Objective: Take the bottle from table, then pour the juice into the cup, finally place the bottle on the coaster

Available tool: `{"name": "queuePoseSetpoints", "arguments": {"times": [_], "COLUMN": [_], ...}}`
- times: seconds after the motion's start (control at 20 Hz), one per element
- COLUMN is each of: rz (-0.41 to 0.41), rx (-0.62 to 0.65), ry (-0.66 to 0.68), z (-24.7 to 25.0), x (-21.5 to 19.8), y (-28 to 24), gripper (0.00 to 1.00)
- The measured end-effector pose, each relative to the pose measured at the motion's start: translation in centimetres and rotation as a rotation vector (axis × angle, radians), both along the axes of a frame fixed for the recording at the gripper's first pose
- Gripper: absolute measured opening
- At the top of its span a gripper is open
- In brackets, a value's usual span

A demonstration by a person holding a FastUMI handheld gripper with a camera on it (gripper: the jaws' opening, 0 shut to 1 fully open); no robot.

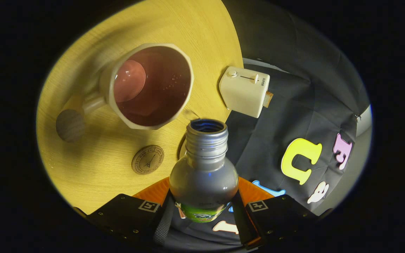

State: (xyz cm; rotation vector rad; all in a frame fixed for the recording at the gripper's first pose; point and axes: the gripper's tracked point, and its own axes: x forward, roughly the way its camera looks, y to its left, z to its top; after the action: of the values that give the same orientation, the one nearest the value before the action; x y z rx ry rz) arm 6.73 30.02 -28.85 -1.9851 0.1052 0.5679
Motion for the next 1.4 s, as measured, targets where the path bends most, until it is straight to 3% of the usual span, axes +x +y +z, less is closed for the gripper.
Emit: {"name": "queuePoseSetpoints", "arguments": {"times": [1.4], "rz": [0.058], "rx": [-0.1], "ry": [-0.041], "z": [1.3], "x": [1.1], "y": [0.3], "gripper": [0.76]}}
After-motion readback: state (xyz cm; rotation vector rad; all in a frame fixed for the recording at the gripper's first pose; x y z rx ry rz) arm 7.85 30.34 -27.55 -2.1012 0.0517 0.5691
